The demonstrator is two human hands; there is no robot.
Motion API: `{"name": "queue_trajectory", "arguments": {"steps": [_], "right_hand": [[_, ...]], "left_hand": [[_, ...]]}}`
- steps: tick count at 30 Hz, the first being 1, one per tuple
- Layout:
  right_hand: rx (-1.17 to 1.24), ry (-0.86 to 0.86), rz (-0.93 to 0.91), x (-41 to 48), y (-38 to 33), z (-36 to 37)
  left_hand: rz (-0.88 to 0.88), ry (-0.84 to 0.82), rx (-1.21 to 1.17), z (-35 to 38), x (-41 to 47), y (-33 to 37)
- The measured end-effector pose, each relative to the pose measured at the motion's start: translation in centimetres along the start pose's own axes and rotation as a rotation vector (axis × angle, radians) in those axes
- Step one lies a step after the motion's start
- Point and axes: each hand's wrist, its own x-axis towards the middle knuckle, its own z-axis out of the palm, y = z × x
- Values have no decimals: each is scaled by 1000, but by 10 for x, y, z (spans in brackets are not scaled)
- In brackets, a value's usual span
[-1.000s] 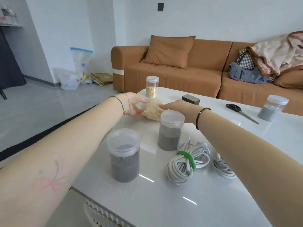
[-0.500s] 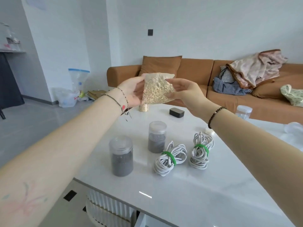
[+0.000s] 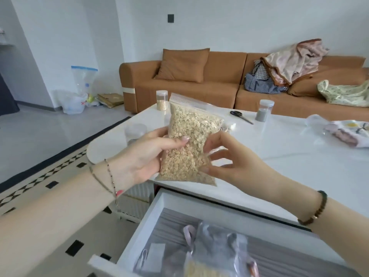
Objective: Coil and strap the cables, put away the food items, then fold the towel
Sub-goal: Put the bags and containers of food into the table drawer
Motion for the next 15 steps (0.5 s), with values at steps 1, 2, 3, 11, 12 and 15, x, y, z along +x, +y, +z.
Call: {"name": "queue_trajectory", "arguments": {"steps": [1,2,3,11,12,15], "right_hand": [[-5,-6,26,-15,5,6],[-9,-8,43,-27,8,12],[-14,-13,53,-36,13,17],[-75,-161,135,-106,55,68],[-73,-183,154,-109,59,74],[-86,-260,220,-109,76,93]], "left_hand": [[-24,-7,7,2,-11,-13],[-39,-5,29,3,-18,-24],[-52,-5,65,3,-23,-32],[-341,-114,275,-8,-62,-107],[-368,-129,307,-9,-63,-111],[-423,-153,501,-17,-57,-128]]}}
